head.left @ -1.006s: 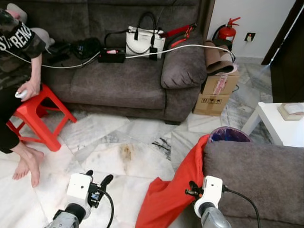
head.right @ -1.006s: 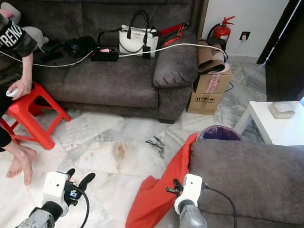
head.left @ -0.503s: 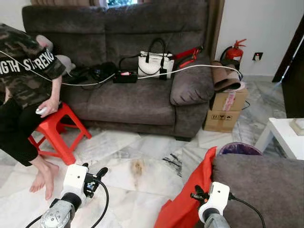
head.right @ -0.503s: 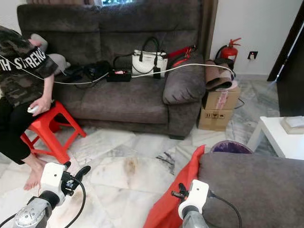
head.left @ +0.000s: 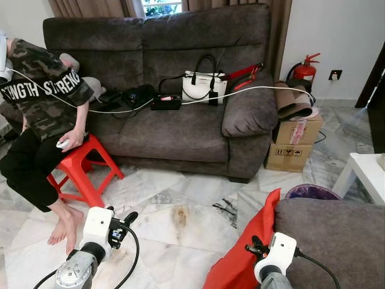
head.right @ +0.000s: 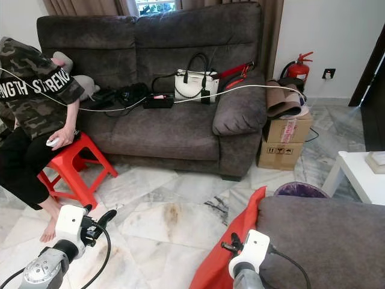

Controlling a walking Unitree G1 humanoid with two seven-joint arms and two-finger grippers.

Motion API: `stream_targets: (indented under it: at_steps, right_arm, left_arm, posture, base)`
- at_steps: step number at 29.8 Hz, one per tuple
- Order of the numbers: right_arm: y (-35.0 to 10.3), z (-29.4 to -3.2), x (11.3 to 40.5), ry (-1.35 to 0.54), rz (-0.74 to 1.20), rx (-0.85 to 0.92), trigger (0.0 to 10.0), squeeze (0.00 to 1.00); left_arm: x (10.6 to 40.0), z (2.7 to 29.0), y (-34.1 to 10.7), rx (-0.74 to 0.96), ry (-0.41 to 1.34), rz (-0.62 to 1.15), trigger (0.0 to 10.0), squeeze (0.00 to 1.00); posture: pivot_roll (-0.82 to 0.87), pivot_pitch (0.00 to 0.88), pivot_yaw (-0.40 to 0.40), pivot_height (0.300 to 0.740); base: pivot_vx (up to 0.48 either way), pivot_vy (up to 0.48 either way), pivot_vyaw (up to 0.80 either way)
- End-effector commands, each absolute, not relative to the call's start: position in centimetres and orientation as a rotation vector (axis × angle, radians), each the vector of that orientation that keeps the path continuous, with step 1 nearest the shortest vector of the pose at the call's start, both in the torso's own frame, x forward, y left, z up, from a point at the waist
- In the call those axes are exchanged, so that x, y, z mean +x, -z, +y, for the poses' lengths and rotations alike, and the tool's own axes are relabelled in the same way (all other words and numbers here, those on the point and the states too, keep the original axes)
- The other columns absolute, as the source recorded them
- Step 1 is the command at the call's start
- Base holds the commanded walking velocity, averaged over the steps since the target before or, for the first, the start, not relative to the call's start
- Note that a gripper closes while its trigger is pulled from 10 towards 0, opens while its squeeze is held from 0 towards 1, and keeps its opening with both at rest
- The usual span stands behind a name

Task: Move the pillow to the sofa from floor

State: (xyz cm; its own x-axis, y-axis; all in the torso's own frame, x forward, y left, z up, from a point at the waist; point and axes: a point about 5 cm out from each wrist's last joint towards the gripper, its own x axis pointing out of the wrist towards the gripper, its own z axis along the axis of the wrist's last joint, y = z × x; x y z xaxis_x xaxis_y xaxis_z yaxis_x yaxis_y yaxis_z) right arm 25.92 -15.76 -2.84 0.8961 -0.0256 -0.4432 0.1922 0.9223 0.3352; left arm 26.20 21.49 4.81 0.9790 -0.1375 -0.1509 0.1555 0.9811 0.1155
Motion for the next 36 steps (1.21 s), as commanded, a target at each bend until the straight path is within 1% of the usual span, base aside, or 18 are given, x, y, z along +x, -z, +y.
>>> stream_targets:
  at_steps: [1,5,11,12,13,16,24,31,36]
  right_arm:
    - [1.7,-15.7,26.9,0.093,0.368,0.367,10.0,0.0]
    - [1.7,-16.3,26.9,0.075,0.372,0.339,10.0,0.0]
    - [0.9,-17.9,27.6,0.063,0.353,0.295,10.0,0.0]
    - [0.8,-18.1,27.7,0.057,0.349,0.288,10.0,0.0]
    - [0.6,-18.4,27.8,0.052,0.344,0.276,10.0,0.0]
    - [0.5,-19.0,27.8,0.054,0.338,0.266,10.0,0.0]
    - [0.4,-19.3,27.7,0.048,0.335,0.258,10.0,0.0]
    - [0.7,-19.0,27.5,0.021,0.356,0.263,10.0,0.0]
    - [0.7,-18.9,27.6,0.023,0.354,0.273,10.0,0.0]
  left_arm:
    - [26.1,21.7,-4.5,0.128,0.138,0.15,10.0,0.0]
    - [26.1,21.2,-4.3,0.108,0.118,0.142,10.0,0.0]
    - [26.2,20.2,-3.9,0.035,0.072,0.125,10.0,0.0]
    - [26.1,20.0,-3.8,0.026,0.065,0.124,10.0,0.0]
    - [26.1,19.7,-3.6,0.014,0.061,0.122,10.0,0.0]
    - [26.0,19.2,-3.3,0.0,0.055,0.125,10.0,0.0]
    - [25.9,18.7,-2.9,-0.012,0.048,0.126,10.0,0.0]
    - [25.7,19.3,-2.9,-0.01,0.023,0.122,10.0,0.0]
    - [25.4,19.5,-2.8,-0.008,0.019,0.123,10.0,0.0]
  posture:
    - [0.19,0.0,0.103,0.74]
    - [0.19,0.0,0.076,0.74]
    - [0.17,0.0,0.017,0.74]
    - [0.17,0.0,0.017,0.74]
    - [0.16,0.0,-0.001,0.74]
    - [0.15,0.0,-0.018,0.74]
    - [0.14,0.0,-0.031,0.74]
    - [0.15,0.0,-0.04,0.74]
    - [0.15,0.0,-0.036,0.74]
  base:
    - [0.0,0.0,0.0]
    - [0.0,0.0,0.0]
    - [0.0,0.0,0.0]
    - [0.0,0.0,0.0]
    - [0.0,0.0,0.0]
    - [0.0,0.0,0.0]
    - [0.0,0.0,0.0]
    - [0.0,0.0,0.0]
    - [0.0,0.0,-0.79]
